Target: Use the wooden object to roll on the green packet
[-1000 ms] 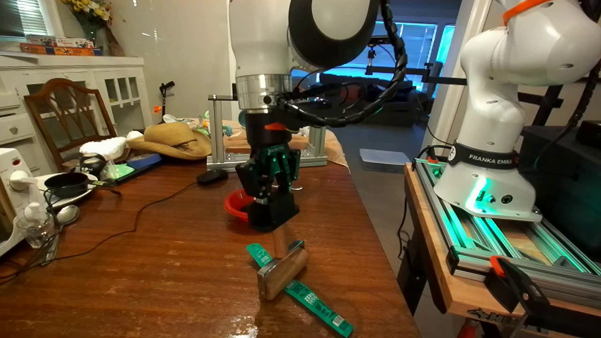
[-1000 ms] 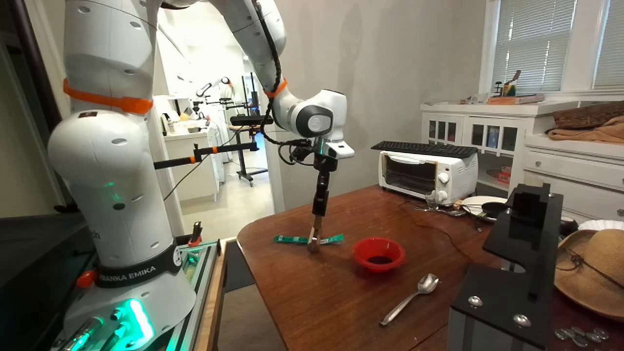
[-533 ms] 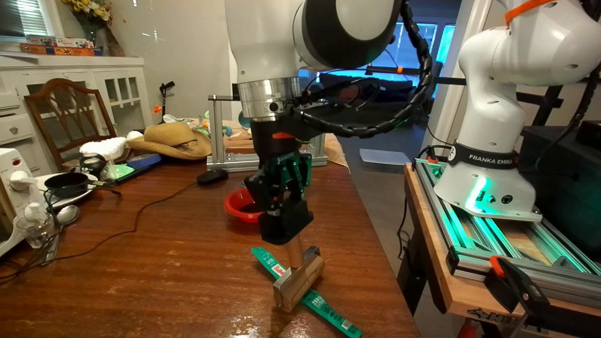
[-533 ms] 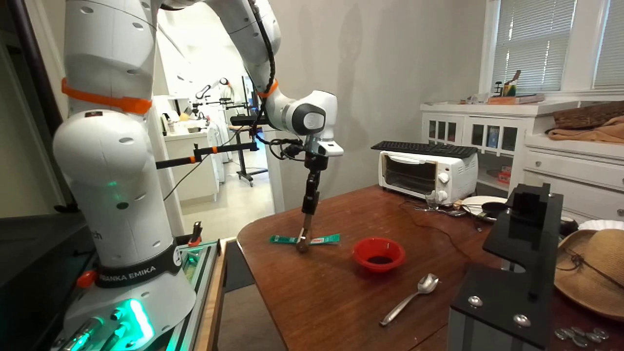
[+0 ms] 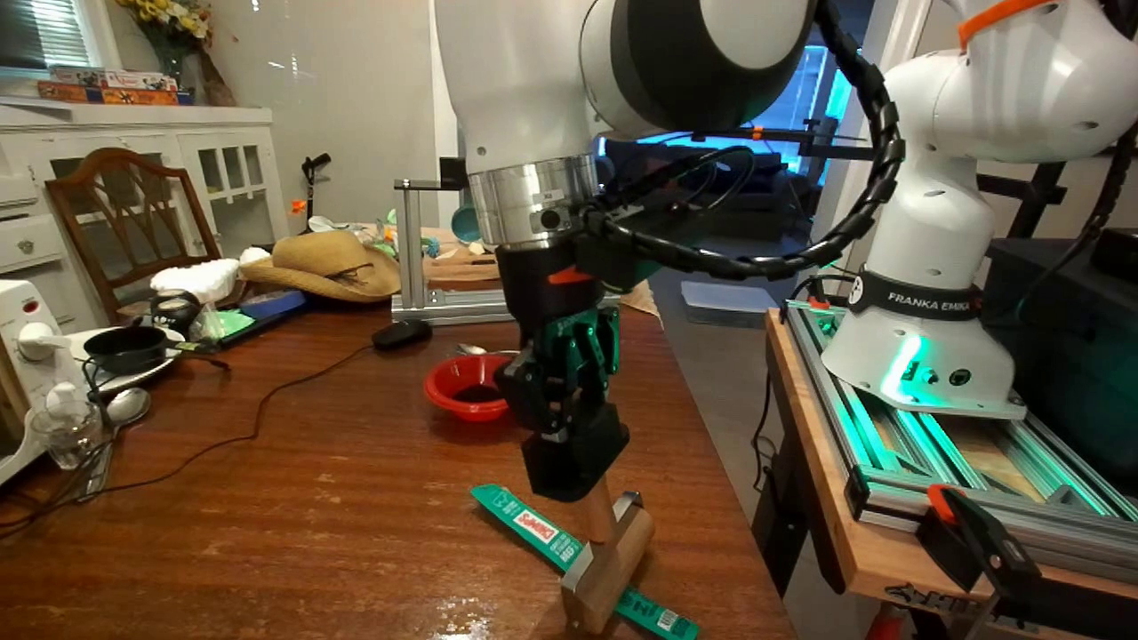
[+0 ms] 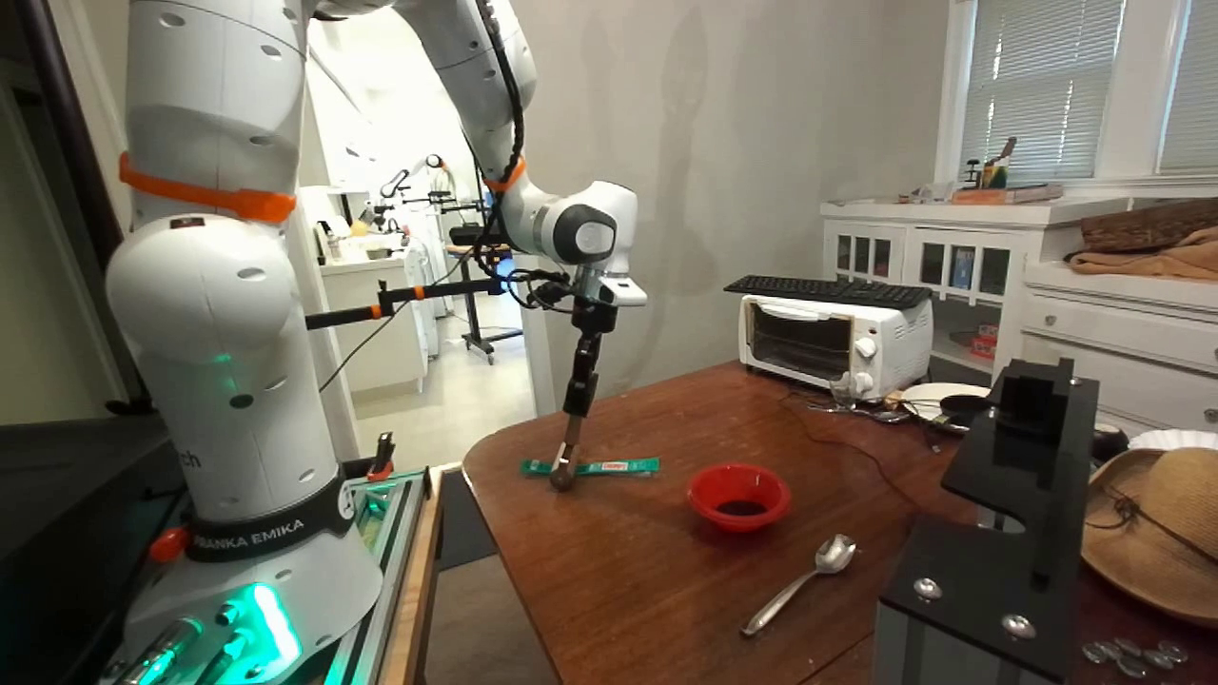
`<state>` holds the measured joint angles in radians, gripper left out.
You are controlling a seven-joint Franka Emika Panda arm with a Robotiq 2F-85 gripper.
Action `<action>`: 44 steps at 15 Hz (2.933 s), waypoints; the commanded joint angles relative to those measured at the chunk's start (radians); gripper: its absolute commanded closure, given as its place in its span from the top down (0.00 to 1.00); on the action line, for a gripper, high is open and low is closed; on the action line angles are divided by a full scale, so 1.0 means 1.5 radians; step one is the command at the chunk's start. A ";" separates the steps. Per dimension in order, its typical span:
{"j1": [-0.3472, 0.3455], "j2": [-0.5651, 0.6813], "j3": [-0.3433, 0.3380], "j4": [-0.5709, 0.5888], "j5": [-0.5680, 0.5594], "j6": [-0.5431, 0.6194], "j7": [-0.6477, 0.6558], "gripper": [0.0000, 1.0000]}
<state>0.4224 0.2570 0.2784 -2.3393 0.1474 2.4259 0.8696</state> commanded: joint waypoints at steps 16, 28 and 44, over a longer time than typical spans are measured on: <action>-0.022 0.032 0.024 -0.033 0.113 0.019 -0.115 0.22; -0.055 0.028 -0.040 0.010 0.074 0.007 -0.114 0.22; -0.061 0.015 -0.067 0.026 0.031 0.035 -0.091 0.22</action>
<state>0.3166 0.2927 0.1724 -2.2790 0.2026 2.4385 0.7013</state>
